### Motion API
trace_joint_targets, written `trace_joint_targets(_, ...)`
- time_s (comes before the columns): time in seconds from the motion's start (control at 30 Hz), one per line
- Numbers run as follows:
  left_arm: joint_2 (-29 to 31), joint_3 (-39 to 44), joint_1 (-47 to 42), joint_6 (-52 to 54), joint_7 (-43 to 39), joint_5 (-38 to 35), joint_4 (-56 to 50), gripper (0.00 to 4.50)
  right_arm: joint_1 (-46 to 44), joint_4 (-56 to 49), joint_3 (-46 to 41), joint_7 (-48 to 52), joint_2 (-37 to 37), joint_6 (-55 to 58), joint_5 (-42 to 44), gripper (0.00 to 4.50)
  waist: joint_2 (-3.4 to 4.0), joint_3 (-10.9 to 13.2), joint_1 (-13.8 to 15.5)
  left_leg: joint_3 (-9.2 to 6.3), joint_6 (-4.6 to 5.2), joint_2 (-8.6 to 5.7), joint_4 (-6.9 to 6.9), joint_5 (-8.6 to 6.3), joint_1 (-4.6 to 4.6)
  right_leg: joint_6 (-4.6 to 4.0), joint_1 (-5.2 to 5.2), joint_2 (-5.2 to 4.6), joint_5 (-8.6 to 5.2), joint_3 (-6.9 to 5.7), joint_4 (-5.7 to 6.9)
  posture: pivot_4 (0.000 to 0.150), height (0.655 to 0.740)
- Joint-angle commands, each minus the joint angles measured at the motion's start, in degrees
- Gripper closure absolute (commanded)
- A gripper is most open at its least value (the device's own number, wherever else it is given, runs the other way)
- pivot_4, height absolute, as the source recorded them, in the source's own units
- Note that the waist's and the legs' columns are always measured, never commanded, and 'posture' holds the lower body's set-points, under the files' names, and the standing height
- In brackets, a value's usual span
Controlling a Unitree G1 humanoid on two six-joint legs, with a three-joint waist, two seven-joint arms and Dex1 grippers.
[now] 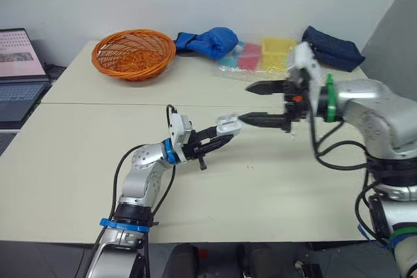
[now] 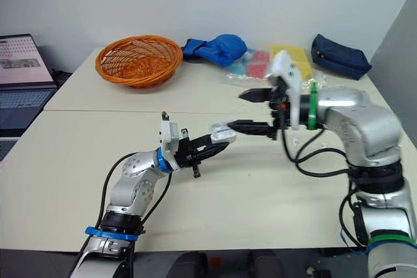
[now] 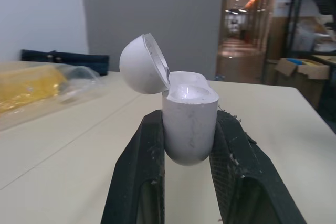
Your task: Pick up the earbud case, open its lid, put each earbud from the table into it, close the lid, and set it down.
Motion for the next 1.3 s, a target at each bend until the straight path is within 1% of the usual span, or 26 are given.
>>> trace_joint_targets(0.03, 0.20, 2.15, 0.72, -1.45, 3.28, -0.39, -2.55, 3.73, 6.77, -2.24, -5.27, -11.88, 2.17, 0.06, -3.87, 0.01, 0.00, 0.00, -0.11, 0.00, 0.00, -0.01, -0.01, 0.00, 0.02, 0.00, 0.00, 0.00, 0.00, 0.02, 0.00, 0.150, 0.7400)
trace_joint_targets(0.1, -0.20, 2.41, 1.63, -0.96, 5.39, -0.30, -4.14, 3.73, 12.02, -3.87, -3.93, -17.24, 4.76, -3.78, -7.45, 0.01, 0.00, 0.00, -0.27, 0.02, 0.00, -0.03, -0.05, 0.00, 0.01, 0.04, -0.04, 0.00, -0.02, 0.08, 0.00, 0.150, 0.7400)
trace_joint_targets(0.13, -0.42, 2.49, 2.03, -0.85, 6.47, -0.21, -4.77, 3.73, 14.33, -3.85, -2.97, -19.94, 7.24, -5.89, -8.90, 0.01, 0.00, 0.00, -0.53, 0.03, 0.00, -0.02, -0.08, 0.00, 0.01, 0.06, -0.05, 0.01, -0.03, 0.08, 0.00, 0.150, 0.7400)
trace_joint_targets(0.2, -0.63, 2.41, 2.47, -0.75, 7.82, -0.09, -5.44, 3.73, 16.55, -2.62, -1.53, -24.68, 10.86, -9.13, -11.85, 0.01, 0.01, 0.00, -0.79, 0.03, 0.00, 0.00, -0.10, 0.00, 0.02, 0.09, -0.11, 0.07, -0.04, 0.14, 0.03, 0.150, 0.7400)
trace_joint_targets(0.3, -0.71, 1.91, 2.67, -0.61, 8.79, -0.04, -6.03, 3.73, 17.32, -0.04, -1.06, -29.55, 14.29, -12.12, -14.84, 0.01, 0.05, 0.03, -0.81, 0.02, 0.00, 0.02, -0.08, 0.00, 0.05, 0.09, -0.11, 0.15, -0.03, 0.13, 0.10, 0.150, 0.7400)
trace_joint_targets(0.43, -0.20, 1.49, 1.35, -0.34, 9.05, -0.15, -6.13, 3.73, 15.91, 10.43, -1.58, -37.14, 19.36, -19.41, -18.93, 0.01, 0.05, 0.02, -0.61, 0.11, 0.00, 0.00, -0.01, 0.00, 0.10, 0.12, -0.02, 0.16, -0.01, 0.09, 0.08, 0.150, 0.7400)
trace_joint_targets(0.63, 0.34, 1.50, 0.62, 0.11, 9.45, -0.35, -6.11, 3.73, 17.13, 16.41, -2.07, -39.94, 22.11, -25.01, -20.27, 0.01, 0.05, 0.02, -0.50, 0.16, 0.00, -0.01, -0.11, 0.00, 0.01, 0.11, -0.07, 0.15, -0.03, 0.10, -0.02, 0.150, 0.7400)
trace_joint_targets(0.87, 0.70, 1.05, 1.18, 0.60, 9.33, -0.44, -6.94, 3.73, 14.96, 22.20, -4.00, -42.28, 24.77, -26.97, -19.10, 0.01, 0.05, 0.02, -0.54, 0.15, 0.01, 0.01, -0.14, -0.01, 0.02, 0.11, -0.07, 0.16, -0.05, 0.09, 0.00, 0.150, 0.7400)
trace_joint_targets(0.97, 0.76, 1.15, 0.91, 0.68, 9.41, -0.51, -6.90, 3.73, 14.48, 22.52, -4.62, -43.36, 25.46, -26.41, -18.89, 0.01, 0.05, 0.02, -0.54, 0.15, 0.01, 0.01, -0.10, -0.01, 0.07, 0.11, -0.03, 0.16, -0.03, 0.11, 0.01, 0.150, 0.7400)
trace_joint_targets(1.07, 0.69, 0.93, 0.77, 0.85, 9.59, -0.37, -7.10, 3.73, 16.38, 21.43, -3.97, -43.05, 26.03, -24.95, -18.22, 0.60, 0.05, 0.02, -0.53, 0.15, 0.01, 0.01, -0.09, -0.01, 0.07, 0.11, -0.03, 0.16, -0.03, 0.11, 0.02, 0.150, 0.7400)
trace_joint_targets(1.13, 0.58, 0.63, 1.06, 1.09, 9.82, -0.30, -7.77, 3.73, 17.77, 20.18, -3.10, -42.88, 26.27, -24.56, -18.43, 1.25, 0.05, 0.02, -0.53, 0.14, 0.01, 0.02, -0.12, -0.01, 0.06, 0.11, -0.04, 0.16, -0.04, 0.10, 0.00, 0.150, 0.7400)
trace_joint_targets(1.17, 0.58, 0.55, 1.17, 1.23, 9.86, -0.33, -7.94, 3.73, 18.22, 19.57, -2.60, -42.78, 26.33, -24.18, -18.56, 1.68, 0.05, 0.02, -0.54, 0.14, 0.01, 0.02, -0.15, -0.01, 0.06, 0.10, -0.04, 0.16, -0.05, 0.10, -0.01, 0.150, 0.7400)
trace_joint_targets(1.2, 0.58, 0.50, 1.24, 1.34, 9.88, -0.34, -8.05, 3.73, 18.54, 19.12, -2.27, -42.72, 26.36, -23.88, -18.63, 1.97, 0.05, 0.02, -0.57, 0.14, 0.01, 0.03, -0.16, -0.01, 0.05, 0.09, -0.05, 0.17, -0.06, 0.11, -0.02, 0.150, 0.7400)
trace_joint_targets(1.3, 0.54, 0.39, 1.18, 1.36, 9.97, -0.28, -8.11, 3.73, 19.46, 18.56, -0.82, -42.12, 26.22, -23.96, -19.35, 3.09, 0.05, 0.02, -0.66, 0.13, 0.01, 0.06, -0.18, -0.01, 0.07, 0.08, -0.05, 0.20, -0.06, 0.11, -0.01, 0.150, 0.7400)
